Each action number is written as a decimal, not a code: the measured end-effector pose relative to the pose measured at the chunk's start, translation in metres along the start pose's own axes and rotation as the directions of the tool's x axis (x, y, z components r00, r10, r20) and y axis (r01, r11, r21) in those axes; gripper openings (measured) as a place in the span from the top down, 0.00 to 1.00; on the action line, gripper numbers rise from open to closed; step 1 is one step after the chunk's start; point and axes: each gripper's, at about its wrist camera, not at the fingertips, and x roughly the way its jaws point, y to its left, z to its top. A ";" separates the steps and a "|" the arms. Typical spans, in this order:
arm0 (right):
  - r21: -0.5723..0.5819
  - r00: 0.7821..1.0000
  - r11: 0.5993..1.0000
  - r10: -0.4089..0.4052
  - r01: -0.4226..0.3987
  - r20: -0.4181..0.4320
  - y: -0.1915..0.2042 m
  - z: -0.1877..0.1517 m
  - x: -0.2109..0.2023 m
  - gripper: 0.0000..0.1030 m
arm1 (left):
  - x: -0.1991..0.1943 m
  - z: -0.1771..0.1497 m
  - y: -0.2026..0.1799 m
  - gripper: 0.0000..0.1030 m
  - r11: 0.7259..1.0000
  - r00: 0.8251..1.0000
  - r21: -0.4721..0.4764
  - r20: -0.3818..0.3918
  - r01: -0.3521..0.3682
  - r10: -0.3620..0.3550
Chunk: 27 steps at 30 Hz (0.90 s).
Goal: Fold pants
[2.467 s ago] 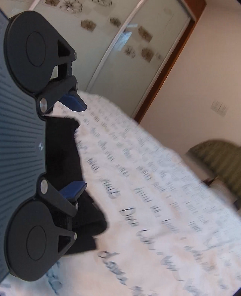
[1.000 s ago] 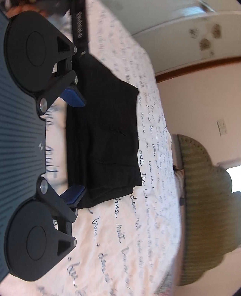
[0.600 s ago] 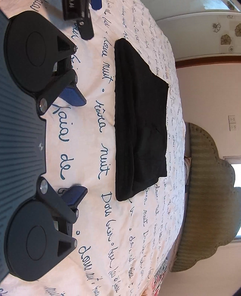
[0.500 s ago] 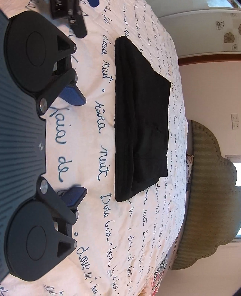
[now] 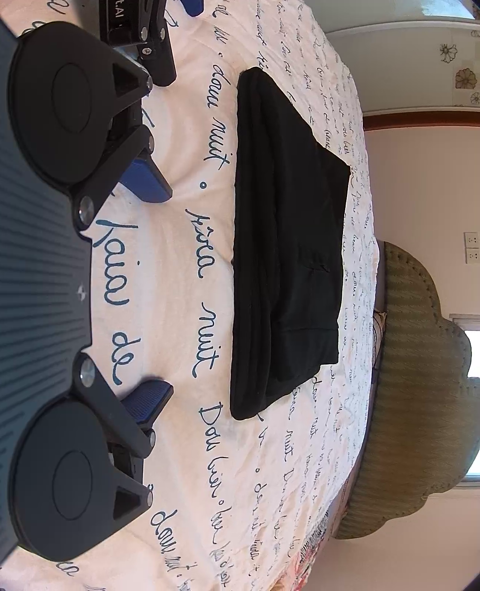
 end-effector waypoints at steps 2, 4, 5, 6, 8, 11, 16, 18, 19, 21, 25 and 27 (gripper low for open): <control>0.006 1.000 1.000 0.008 -0.008 -0.003 -0.001 0.000 0.001 0.00 | 0.000 0.000 0.000 0.00 1.000 1.000 0.001 -0.001 -0.002 0.002; 0.005 1.000 1.000 0.008 -0.008 -0.002 -0.001 0.000 0.001 0.00 | 0.000 0.000 0.000 0.00 1.000 1.000 0.000 0.000 -0.001 0.001; 0.005 1.000 1.000 0.008 -0.008 -0.002 -0.001 0.000 0.001 0.00 | 0.000 0.000 0.000 0.00 1.000 1.000 -0.001 0.000 0.000 0.000; 0.005 1.000 1.000 0.009 -0.009 -0.002 -0.002 0.000 0.001 0.00 | 0.001 0.000 0.000 0.00 1.000 1.000 0.000 0.000 0.000 0.000; 0.007 1.000 1.000 0.010 -0.010 -0.001 -0.002 0.000 0.001 0.00 | 0.000 0.000 0.000 0.00 1.000 1.000 -0.001 0.000 0.000 0.000; 0.007 1.000 1.000 0.010 -0.010 -0.001 -0.002 0.000 0.001 0.00 | 0.000 0.001 0.000 0.00 1.000 1.000 -0.002 0.000 0.001 -0.001; 0.008 1.000 1.000 0.010 -0.010 0.000 -0.002 0.000 0.001 0.00 | 0.000 0.000 0.000 0.00 1.000 1.000 -0.002 0.001 0.001 -0.001; 0.008 1.000 1.000 0.010 -0.010 0.000 -0.002 0.000 0.001 0.00 | 0.000 0.001 0.001 0.00 1.000 1.000 -0.003 0.001 0.001 -0.001; 0.008 1.000 1.000 0.010 -0.010 0.000 -0.001 0.000 0.001 0.00 | 0.000 0.000 0.001 0.00 1.000 1.000 -0.003 0.001 0.001 -0.001; 0.008 1.000 1.000 0.010 -0.010 0.000 -0.002 0.000 0.001 0.00 | 0.000 0.000 0.001 0.00 1.000 1.000 -0.003 0.001 0.001 -0.001; 0.010 1.000 1.000 0.011 -0.011 0.001 -0.001 0.000 0.001 0.00 | 0.000 0.000 0.001 0.00 1.000 1.000 -0.003 0.001 0.001 -0.001; 0.011 1.000 1.000 0.011 -0.011 0.001 -0.001 0.000 0.000 0.00 | 0.000 0.000 0.000 0.00 1.000 1.000 -0.003 0.001 0.001 -0.001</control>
